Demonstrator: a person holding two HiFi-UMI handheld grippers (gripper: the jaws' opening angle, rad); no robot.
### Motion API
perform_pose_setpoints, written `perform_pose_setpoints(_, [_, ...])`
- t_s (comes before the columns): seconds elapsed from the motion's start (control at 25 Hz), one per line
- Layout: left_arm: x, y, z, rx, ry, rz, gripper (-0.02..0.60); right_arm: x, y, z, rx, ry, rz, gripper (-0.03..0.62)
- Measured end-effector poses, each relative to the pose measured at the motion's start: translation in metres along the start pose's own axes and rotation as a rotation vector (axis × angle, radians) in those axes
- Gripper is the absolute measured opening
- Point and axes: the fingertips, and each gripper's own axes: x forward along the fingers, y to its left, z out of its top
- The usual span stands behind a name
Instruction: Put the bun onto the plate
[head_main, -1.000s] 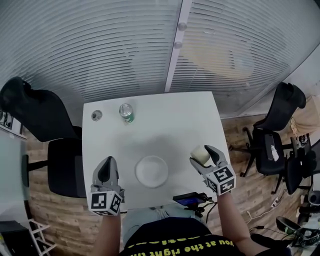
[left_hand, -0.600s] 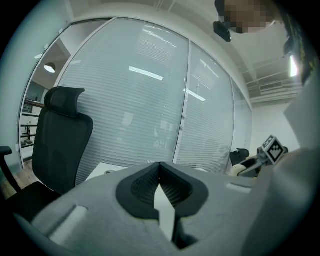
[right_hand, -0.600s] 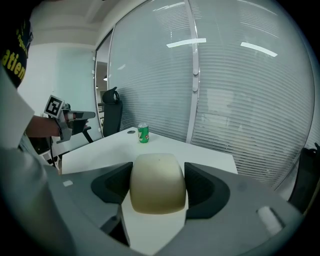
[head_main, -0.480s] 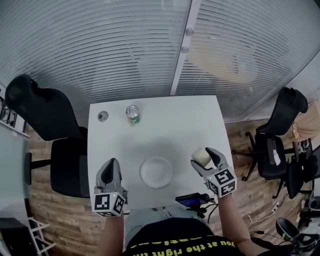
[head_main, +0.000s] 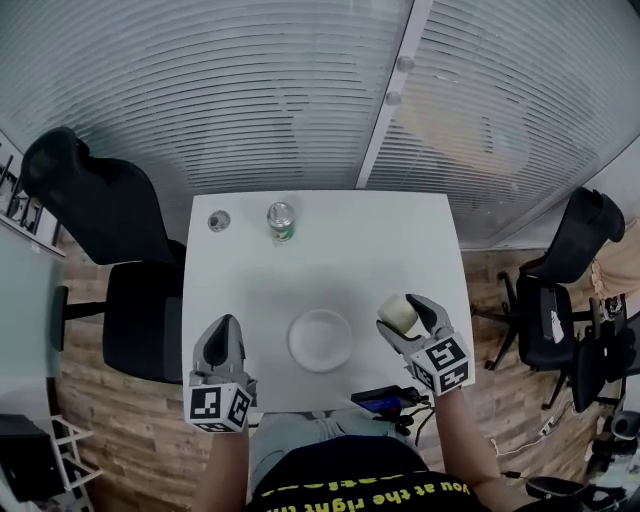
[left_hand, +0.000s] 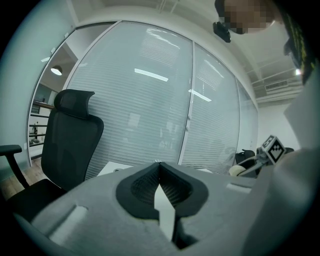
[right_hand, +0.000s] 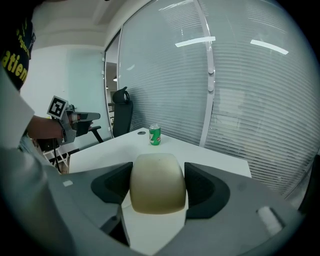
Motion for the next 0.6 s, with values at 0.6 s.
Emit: perform_pose_setpoints(0.6, [-0.01, 0.014, -0.004, -0.02, -0.004, 0.057, 0.0, 0.036, 0.053, 0.019, -0.07, 0.001, 0.167, 0.332])
